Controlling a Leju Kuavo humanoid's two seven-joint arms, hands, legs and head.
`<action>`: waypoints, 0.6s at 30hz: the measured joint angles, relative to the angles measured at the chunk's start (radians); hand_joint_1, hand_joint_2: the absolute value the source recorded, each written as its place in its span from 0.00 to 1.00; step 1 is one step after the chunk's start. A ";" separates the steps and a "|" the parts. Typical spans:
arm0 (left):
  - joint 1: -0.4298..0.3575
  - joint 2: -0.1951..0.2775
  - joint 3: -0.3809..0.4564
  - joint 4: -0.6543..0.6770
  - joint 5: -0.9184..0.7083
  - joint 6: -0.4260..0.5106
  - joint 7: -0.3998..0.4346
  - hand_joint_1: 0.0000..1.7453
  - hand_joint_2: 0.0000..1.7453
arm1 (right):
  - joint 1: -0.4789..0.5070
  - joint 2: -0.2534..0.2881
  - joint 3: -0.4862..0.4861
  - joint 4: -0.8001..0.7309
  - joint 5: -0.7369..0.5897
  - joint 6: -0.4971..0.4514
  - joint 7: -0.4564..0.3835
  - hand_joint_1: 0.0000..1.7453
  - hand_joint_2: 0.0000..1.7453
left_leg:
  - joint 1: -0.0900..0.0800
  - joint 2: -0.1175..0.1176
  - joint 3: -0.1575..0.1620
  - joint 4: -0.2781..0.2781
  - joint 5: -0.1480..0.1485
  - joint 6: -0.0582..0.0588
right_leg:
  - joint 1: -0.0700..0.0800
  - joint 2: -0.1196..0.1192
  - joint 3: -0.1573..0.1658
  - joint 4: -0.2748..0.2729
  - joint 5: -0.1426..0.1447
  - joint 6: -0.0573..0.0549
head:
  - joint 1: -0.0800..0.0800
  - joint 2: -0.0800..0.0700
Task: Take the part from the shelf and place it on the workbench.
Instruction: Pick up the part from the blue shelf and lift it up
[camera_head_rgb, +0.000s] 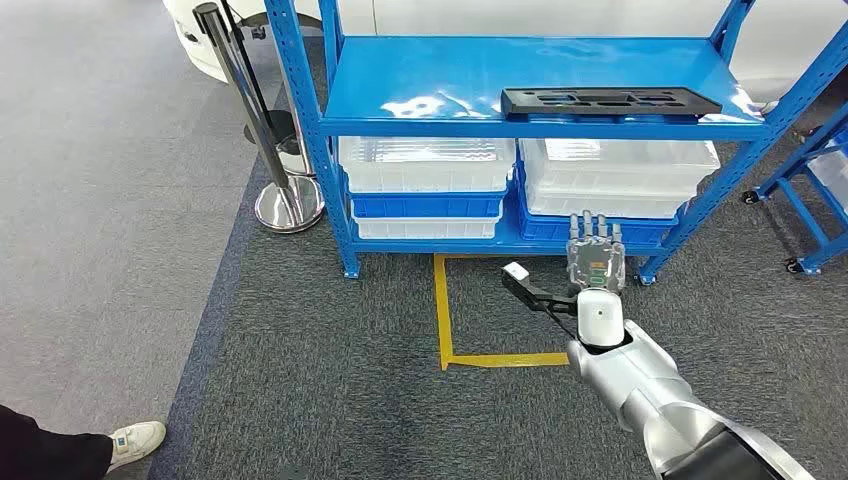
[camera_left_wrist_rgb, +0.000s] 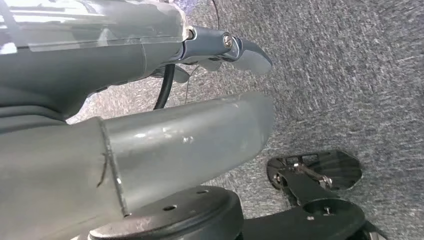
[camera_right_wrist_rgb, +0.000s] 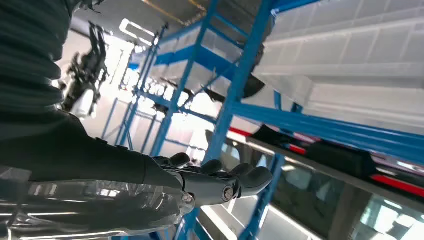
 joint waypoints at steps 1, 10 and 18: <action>0.000 0.000 0.000 0.000 -0.001 0.000 0.001 0.00 0.00 | 0.000 -0.003 -0.005 0.000 -0.006 0.000 -0.005 0.00 1.00 | 0.000 0.000 0.000 0.000 0.000 0.000 | 0.000 0.000 0.000 0.000 0.000 0.000 | 0.000 0.000; 0.000 0.007 -0.001 0.000 -0.005 0.000 0.003 0.00 0.00 | 0.003 -0.011 -0.056 0.002 -0.044 -0.003 -0.042 0.00 1.00 | 0.000 0.000 -0.004 0.006 -0.001 0.001 | -0.004 0.000 -0.001 -0.001 0.002 0.003 | 0.000 0.000; 0.000 0.012 -0.001 0.000 -0.015 0.005 0.003 0.00 0.00 | 0.002 -0.011 -0.093 0.000 -0.037 -0.004 -0.048 0.00 1.00 | 0.004 0.000 -0.005 -0.006 0.011 0.021 | -0.007 0.001 -0.004 0.001 0.002 0.020 | 0.000 0.000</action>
